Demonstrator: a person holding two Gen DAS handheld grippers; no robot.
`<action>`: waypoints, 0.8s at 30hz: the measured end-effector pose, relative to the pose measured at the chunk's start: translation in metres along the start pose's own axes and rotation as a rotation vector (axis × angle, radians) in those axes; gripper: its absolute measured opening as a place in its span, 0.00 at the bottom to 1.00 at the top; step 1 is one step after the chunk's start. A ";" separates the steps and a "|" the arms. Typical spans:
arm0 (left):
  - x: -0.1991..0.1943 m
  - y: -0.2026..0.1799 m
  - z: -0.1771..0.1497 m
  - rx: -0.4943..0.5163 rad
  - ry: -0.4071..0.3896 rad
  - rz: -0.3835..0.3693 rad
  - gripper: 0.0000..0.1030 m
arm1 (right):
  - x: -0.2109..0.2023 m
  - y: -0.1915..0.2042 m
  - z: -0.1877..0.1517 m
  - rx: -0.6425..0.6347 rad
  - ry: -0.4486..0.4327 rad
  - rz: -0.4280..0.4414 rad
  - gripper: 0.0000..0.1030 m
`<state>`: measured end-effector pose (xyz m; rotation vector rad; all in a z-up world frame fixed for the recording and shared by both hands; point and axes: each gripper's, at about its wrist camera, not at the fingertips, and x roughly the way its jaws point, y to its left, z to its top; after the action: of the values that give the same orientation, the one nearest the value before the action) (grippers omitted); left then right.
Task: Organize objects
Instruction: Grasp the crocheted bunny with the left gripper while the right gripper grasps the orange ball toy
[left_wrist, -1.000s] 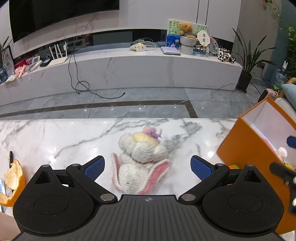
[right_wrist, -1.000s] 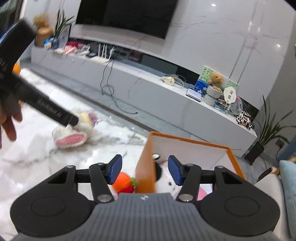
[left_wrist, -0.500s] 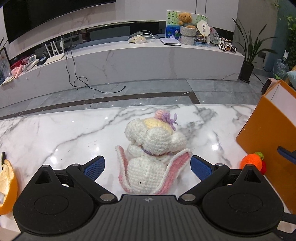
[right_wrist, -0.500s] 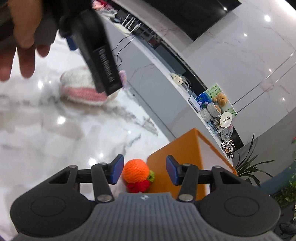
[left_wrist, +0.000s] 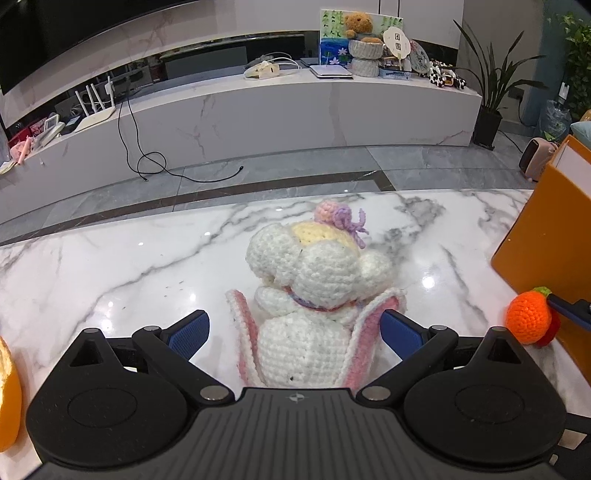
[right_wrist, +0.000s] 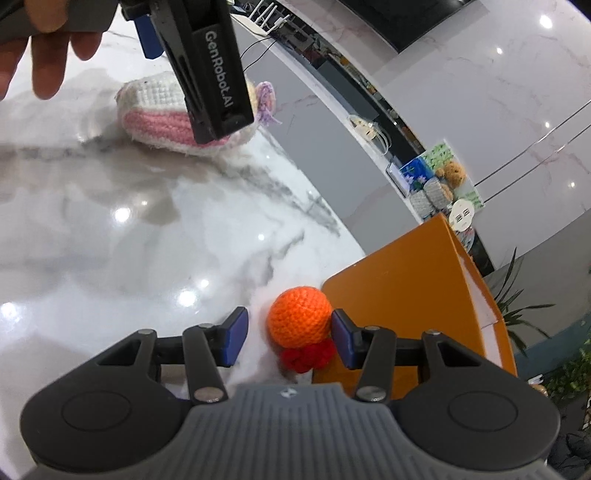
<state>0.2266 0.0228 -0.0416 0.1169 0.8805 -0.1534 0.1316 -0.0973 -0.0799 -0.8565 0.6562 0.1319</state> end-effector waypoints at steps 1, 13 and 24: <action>0.002 0.000 0.000 0.000 0.002 -0.002 1.00 | 0.001 0.001 0.000 -0.001 -0.003 -0.003 0.50; 0.023 -0.003 -0.005 0.015 0.055 -0.041 0.97 | 0.007 -0.004 0.002 0.034 -0.004 -0.026 0.39; -0.004 0.002 -0.029 0.022 0.078 -0.040 0.69 | -0.009 -0.008 0.006 0.065 -0.001 0.075 0.38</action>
<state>0.2025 0.0299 -0.0572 0.1266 0.9597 -0.1971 0.1305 -0.0967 -0.0660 -0.7697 0.6886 0.1772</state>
